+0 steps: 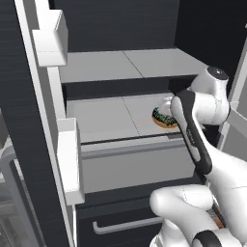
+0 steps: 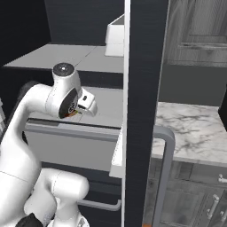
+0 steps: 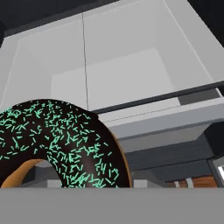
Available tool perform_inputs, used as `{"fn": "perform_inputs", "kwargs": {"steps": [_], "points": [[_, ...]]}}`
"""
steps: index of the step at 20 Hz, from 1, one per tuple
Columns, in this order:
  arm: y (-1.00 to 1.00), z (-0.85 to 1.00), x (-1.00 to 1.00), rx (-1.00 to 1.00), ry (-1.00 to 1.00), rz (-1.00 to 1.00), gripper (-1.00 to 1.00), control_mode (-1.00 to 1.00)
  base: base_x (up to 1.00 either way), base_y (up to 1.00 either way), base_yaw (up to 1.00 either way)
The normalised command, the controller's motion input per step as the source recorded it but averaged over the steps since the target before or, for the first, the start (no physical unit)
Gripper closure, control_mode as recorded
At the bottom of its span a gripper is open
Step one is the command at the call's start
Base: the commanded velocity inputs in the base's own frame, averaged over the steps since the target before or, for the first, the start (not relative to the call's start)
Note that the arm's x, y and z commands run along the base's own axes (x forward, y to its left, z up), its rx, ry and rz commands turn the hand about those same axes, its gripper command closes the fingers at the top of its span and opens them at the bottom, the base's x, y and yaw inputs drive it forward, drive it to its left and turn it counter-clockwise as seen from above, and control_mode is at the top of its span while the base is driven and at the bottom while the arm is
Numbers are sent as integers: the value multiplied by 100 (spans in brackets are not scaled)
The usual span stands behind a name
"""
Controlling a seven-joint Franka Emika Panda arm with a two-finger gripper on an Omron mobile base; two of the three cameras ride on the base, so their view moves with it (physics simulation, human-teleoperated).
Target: Take the cake and donut from the fridge and place them on the empty tray on the dining counter.
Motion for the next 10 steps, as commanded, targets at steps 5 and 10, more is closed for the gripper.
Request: {"fn": "perform_inputs", "kwargs": {"steps": [5, 10], "points": [[0, 61, -90, -2, -11, -2, 100, -100, 0, 0, 0], [0, 76, -100, 0, -8, 0, 100, -100, 0, 0, 0]]}}
